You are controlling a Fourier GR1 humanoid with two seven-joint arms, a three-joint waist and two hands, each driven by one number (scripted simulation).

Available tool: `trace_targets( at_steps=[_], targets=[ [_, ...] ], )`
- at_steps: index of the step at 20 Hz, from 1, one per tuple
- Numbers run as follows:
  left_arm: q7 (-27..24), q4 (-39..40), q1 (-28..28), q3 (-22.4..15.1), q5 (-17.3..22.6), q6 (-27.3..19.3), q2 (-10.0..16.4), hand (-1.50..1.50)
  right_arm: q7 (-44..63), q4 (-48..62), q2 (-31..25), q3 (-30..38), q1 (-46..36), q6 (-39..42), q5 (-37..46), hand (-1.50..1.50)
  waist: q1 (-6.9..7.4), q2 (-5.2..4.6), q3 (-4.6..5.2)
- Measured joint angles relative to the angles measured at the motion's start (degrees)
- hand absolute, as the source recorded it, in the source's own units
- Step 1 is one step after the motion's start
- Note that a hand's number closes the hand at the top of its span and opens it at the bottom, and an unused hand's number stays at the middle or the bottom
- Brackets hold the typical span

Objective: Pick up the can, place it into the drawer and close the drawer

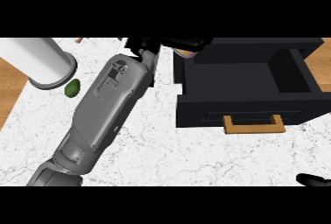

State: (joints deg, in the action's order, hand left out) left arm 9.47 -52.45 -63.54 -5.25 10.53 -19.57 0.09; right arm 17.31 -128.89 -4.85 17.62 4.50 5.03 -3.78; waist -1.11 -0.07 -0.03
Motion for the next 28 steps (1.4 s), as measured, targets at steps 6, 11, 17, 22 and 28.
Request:
trace_targets(
  at_steps=[6,11,17,22,28],
  targets=[
    [1.97,7.52,-9.27,0.44,1.36,-1.02,0.05,1.5,2.15,-0.13,-1.58,1.72,-2.07,-0.42,-1.87,-1.5,-0.32,-0.12,-0.01],
    [2.14,14.27,-16.14,-1.56,3.91,-3.3,-0.05,1.5,2.99,-0.41,-2.21,1.34,-3.26,-0.76,-1.1,-1.5,-1.05,-0.3,-0.03],
    [0.72,22.24,-22.26,-4.72,7.76,-5.26,-0.08,1.5,3.46,-1.53,-1.42,-0.42,-3.28,-0.94,-0.39,-1.5,-2.34,-0.61,-0.07],
    [-1.22,27.26,-25.21,-7.37,10.21,-7.08,-0.09,1.5,3.76,-0.56,-1.98,-0.49,-4.89,-1.01,-0.61,-1.5,-3.25,-0.9,-0.12],
    [-1.3,31.26,-28.38,-9.82,12.32,-12.16,-0.08,-1.5,4.76,0.29,-3.27,-0.5,-6.6,-0.79,-0.59,-1.5,-4.01,-1.07,-0.16]
  ],
)
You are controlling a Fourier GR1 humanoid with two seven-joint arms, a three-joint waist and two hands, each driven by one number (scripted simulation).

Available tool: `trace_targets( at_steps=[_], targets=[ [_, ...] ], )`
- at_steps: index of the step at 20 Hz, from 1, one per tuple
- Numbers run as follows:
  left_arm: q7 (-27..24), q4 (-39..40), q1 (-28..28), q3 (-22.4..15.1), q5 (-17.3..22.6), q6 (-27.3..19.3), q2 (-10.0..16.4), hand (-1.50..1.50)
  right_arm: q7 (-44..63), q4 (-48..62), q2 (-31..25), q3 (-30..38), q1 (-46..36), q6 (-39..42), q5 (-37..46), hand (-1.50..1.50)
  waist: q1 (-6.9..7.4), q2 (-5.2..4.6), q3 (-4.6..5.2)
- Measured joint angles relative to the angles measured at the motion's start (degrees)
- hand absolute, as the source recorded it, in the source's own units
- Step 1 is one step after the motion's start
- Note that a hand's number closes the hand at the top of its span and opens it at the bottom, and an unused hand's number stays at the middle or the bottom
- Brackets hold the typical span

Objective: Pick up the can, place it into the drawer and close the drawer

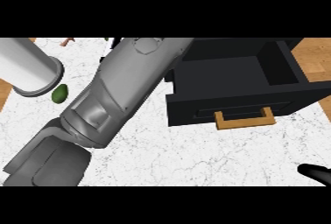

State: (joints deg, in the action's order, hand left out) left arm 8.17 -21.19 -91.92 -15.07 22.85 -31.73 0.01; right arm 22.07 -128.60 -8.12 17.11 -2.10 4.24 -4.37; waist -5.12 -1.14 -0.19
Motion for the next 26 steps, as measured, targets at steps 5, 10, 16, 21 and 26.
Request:
trace_targets(
  at_steps=[5,10,16,21,26],
  targets=[
    [-2.38,2.18,-0.25,-1.15,1.73,-2.72,0.0,-1.5,0.02,-0.08,-0.24,-1.1,-0.98,-0.02,1.09,-1.5,-0.55,-0.28,0.0],
    [-3.86,3.45,-1.21,-1.54,3.51,-4.78,0.0,-1.5,-1.93,0.82,-2.39,-1.79,-2.2,1.45,3.39,-1.5,-1.02,-0.49,-0.03],
    [-5.4,3.3,-0.42,-1.48,6.91,-5.13,0.0,-1.5,-5.24,2.92,-6.1,-4.47,-5.81,3.2,9.57,-1.5,-0.87,-0.75,0.0],
    [-6.85,3.34,-1.47,-0.1,9.22,-4.85,-0.01,-1.5,-8.45,6.67,-8.17,-8.77,-8.1,2.95,19.04,-1.5,0.46,-0.72,0.06],
    [-7.58,3.8,-2.02,-0.46,10.56,-5.6,-0.01,-1.5,-12.43,13.05,-10.0,-13.56,-11.05,1.93,28.66,-1.5,1.21,-0.61,0.04]
  ],
)
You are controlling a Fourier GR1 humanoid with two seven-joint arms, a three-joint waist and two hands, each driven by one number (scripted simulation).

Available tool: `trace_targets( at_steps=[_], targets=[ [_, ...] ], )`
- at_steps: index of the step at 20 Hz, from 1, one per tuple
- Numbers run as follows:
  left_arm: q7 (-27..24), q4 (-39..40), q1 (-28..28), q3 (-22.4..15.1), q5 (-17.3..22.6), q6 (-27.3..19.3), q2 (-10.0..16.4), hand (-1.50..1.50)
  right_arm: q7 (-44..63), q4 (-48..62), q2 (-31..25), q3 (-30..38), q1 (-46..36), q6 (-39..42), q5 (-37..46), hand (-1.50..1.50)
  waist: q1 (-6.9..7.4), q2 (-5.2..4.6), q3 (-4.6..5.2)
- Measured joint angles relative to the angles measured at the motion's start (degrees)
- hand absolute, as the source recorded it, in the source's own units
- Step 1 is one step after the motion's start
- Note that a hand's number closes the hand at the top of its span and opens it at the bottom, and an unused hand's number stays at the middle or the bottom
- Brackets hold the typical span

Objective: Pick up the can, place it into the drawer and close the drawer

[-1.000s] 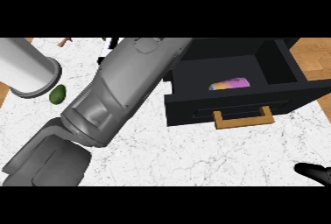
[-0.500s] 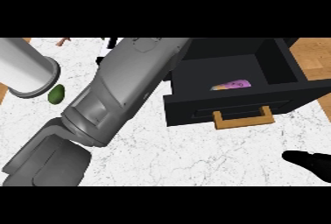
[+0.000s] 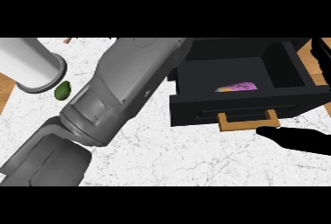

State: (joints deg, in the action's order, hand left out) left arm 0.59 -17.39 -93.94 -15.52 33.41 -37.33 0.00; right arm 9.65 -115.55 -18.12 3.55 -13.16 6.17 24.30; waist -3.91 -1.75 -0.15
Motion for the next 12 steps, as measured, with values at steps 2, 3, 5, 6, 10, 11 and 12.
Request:
trace_targets(
  at_steps=[2,3,5,6,10,11,12],
  targets=[
    [-0.87,0.28,0.28,-0.04,0.05,0.4,0.01,-1.5,-0.68,2.76,-0.18,-2.01,-1.57,-0.96,3.88,-1.5,0.72,0.16,0.02],
    [-0.94,0.55,0.15,-0.13,-0.01,0.28,0.01,-1.5,-1.1,4.04,-0.24,-2.98,-2.02,-1.47,5.78,-1.5,0.93,0.25,0.03],
    [-0.82,0.87,-0.35,-0.39,-0.1,0.04,0.0,-1.5,-2.13,7.92,0.12,-5.07,-3.63,-2.85,9.49,-1.5,1.45,0.33,0.03],
    [-0.79,1.0,-0.42,-0.55,-0.17,0.12,0.01,-1.5,-2.81,10.08,0.32,-6.11,-4.42,-3.6,11.29,-1.5,1.69,0.37,0.04],
    [-0.29,0.99,-0.32,-0.4,-0.62,1.55,0.52,-1.5,-4.55,18.3,0.88,-9.3,-6.94,-6.57,18.21,-1.5,2.98,0.73,0.08],
    [0.2,0.96,-0.77,-0.31,-0.74,1.66,0.57,-1.5,-5.32,21.01,1.04,-9.61,-7.87,-7.61,19.59,-1.5,3.26,0.78,0.08],
    [0.24,1.13,-0.74,-0.15,-0.84,2.2,0.91,-1.5,-5.93,23.42,1.34,-10.15,-8.92,-8.53,20.96,-1.5,3.41,0.77,0.07]
  ],
)
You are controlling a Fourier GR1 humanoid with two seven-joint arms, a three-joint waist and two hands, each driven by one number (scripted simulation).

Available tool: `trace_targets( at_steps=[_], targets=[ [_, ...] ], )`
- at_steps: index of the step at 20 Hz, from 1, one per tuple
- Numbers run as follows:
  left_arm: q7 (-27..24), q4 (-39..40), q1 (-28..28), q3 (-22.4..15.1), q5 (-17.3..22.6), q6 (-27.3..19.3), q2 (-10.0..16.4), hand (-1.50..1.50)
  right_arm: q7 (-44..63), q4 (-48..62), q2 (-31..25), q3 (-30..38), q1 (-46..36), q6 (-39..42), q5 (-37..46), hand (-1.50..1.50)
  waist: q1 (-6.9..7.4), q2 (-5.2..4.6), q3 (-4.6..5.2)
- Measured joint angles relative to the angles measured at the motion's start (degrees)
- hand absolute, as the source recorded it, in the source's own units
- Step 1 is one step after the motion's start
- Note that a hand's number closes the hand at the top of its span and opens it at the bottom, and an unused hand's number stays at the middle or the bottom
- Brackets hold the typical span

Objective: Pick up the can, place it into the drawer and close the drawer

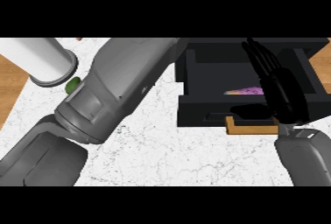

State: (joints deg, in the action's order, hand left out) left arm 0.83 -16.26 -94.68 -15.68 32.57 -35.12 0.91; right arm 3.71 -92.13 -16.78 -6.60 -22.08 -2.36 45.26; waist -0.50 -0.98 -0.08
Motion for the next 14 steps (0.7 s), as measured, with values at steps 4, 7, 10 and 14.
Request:
trace_targets(
  at_steps=[4,7,10,14],
  targets=[
    [-0.33,-0.63,1.23,0.81,-0.19,0.99,0.89,-1.5,-2.69,10.47,1.61,-1.01,-4.14,-4.8,4.69,-1.5,0.78,0.14,0.02],
    [0.68,-1.03,1.28,1.07,-0.62,1.58,2.23,-1.5,-3.45,18.41,3.97,-1.32,-8.35,-8.71,7.66,-1.5,1.31,0.22,0.02],
    [1.17,-2.27,2.48,1.05,-1.23,1.63,3.19,-1.5,-5.12,26.49,4.88,-0.04,-12.08,-12.87,9.46,-1.5,1.88,0.32,0.02],
    [2.63,-4.59,3.98,0.89,-1.85,2.26,4.72,-1.5,-5.5,36.41,6.57,1.6,-16.67,-19.72,12.53,-1.5,2.69,0.47,0.03]
  ],
)
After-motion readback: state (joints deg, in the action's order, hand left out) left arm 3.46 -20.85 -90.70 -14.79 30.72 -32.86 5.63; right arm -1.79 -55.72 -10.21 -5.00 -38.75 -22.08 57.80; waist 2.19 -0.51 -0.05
